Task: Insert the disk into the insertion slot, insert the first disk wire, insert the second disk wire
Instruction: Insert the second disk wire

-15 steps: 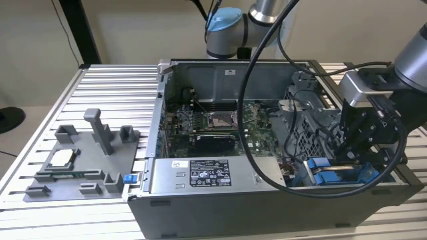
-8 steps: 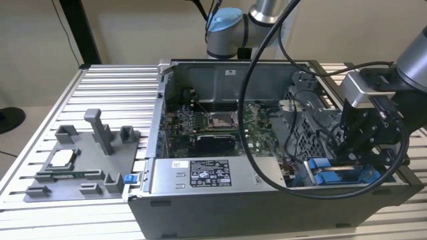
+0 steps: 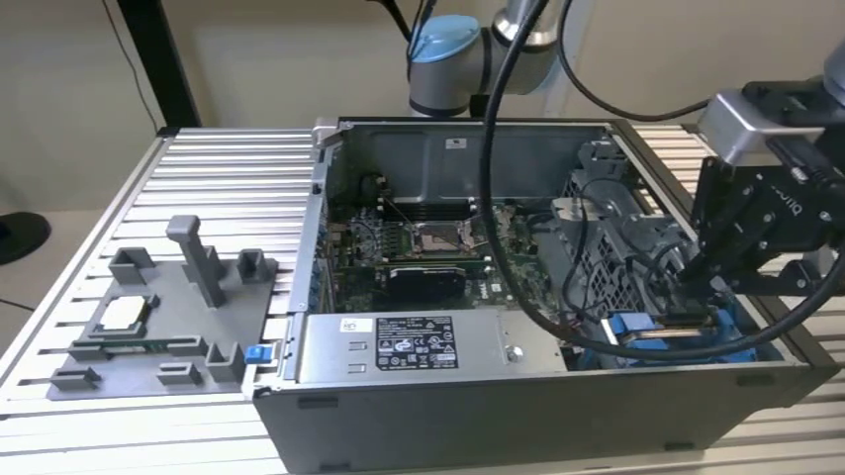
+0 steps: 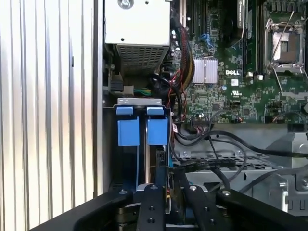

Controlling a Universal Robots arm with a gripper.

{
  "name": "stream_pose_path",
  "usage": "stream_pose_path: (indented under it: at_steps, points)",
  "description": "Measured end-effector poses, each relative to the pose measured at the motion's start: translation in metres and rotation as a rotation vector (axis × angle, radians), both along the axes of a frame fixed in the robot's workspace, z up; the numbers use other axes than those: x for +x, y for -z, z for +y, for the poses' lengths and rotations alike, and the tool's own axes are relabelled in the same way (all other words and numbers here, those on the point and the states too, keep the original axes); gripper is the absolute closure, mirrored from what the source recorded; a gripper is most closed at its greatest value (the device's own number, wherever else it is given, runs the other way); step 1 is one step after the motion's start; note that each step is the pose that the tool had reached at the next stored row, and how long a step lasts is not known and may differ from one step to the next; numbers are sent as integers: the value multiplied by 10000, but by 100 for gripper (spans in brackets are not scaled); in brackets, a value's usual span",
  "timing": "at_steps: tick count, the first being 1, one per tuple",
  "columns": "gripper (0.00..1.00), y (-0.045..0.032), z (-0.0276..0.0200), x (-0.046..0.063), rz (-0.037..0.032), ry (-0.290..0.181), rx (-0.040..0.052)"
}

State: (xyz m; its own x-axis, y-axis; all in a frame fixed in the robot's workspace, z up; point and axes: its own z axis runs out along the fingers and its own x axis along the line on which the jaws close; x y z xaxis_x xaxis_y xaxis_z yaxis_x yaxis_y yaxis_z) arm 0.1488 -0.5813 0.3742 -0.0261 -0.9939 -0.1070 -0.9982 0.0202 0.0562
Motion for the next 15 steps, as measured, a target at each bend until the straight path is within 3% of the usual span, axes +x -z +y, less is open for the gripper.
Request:
stream_pose_path:
  at_steps: [7,15]
  points:
    - [0,-237,0,1,0,-2,2]
    - [0,-251,0,0,0,-1,1]
